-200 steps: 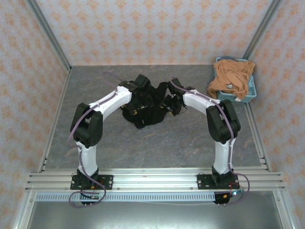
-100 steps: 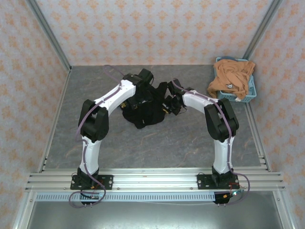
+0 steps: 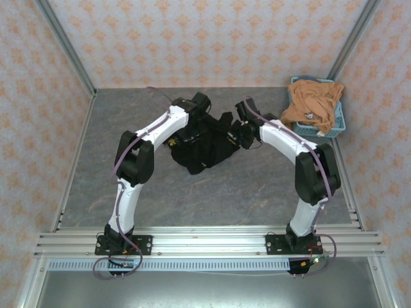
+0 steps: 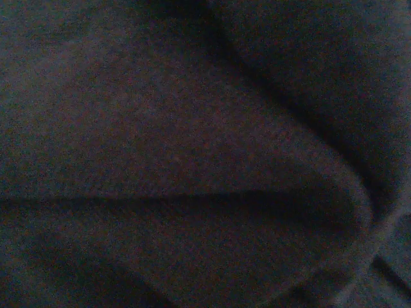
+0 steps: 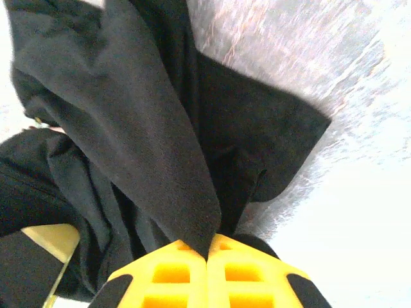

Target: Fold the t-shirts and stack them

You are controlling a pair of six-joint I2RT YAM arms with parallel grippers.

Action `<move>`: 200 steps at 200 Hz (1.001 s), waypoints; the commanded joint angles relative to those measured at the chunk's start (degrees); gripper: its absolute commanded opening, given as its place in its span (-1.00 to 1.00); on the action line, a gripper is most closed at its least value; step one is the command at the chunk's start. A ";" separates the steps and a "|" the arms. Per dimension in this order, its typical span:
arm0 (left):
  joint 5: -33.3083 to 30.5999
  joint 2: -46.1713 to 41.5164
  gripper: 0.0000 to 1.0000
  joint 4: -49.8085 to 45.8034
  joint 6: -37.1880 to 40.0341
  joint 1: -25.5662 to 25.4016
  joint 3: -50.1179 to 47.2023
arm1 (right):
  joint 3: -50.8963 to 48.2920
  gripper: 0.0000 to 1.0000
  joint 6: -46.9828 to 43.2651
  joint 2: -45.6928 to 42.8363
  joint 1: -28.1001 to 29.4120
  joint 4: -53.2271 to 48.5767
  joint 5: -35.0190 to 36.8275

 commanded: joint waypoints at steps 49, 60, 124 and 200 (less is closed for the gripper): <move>3.29 5.29 -1.00 4.80 -0.64 3.32 30.65 | 12.53 -1.00 -4.51 -13.34 -11.53 -8.71 11.60; 4.90 7.67 -1.00 7.08 -1.83 3.90 38.37 | 15.60 -1.00 -5.02 -15.18 -12.63 -9.08 13.33; 10.99 5.47 -1.00 30.56 -11.64 11.04 47.42 | 21.37 -1.00 -10.09 -26.71 -10.86 2.96 10.12; -3.54 3.23 -0.35 1.98 2.81 22.60 43.73 | 18.06 -0.98 -7.98 -4.23 17.49 13.65 -17.72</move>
